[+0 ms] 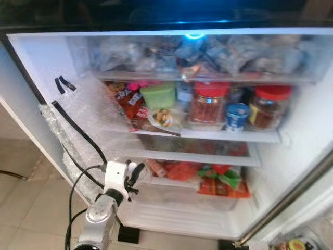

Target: Restocking fridge

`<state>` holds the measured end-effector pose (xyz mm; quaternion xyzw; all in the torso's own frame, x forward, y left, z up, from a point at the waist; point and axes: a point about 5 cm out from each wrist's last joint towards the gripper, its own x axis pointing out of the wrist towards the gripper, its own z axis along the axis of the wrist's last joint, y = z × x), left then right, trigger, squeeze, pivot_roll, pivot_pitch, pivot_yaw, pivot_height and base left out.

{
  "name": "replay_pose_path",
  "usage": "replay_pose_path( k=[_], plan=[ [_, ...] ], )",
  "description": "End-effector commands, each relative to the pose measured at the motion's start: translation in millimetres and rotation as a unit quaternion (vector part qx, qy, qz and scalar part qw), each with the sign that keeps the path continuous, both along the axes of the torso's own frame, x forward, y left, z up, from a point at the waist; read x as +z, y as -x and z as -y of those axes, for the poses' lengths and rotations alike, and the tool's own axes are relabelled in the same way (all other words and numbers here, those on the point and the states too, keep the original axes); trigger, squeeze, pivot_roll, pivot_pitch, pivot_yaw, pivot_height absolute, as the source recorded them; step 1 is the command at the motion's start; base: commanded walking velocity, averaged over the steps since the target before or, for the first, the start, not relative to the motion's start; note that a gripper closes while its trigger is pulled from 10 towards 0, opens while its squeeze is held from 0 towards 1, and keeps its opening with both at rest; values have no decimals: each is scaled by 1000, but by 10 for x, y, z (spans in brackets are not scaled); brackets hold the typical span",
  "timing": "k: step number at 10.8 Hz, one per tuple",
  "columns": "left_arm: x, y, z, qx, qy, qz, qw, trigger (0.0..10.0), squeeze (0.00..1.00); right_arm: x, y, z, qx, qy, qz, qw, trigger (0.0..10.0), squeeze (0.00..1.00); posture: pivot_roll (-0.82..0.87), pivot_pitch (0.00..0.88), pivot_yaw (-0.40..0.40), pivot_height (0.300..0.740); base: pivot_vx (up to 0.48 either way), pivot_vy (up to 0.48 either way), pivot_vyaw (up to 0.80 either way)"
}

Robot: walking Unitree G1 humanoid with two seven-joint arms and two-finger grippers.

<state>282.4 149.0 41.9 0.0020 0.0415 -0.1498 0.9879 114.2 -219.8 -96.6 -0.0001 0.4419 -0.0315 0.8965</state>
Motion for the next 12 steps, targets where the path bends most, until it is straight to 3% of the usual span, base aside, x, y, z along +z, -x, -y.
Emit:
replay_pose_path(
  k=[1,12],
  plan=[
    [27,-11,-22,3,-2,4,1000,10000,0,-137,417,-43,3,-10,-85,996,10000,0,-32,29,69,656,274,0,0],
    [56,-16,20,-26,13,-3,1000,10000,0,-140,432,-42,12,-12,-90,996,10000,0,-21,31,64,656,273,0,0]
  ],
)
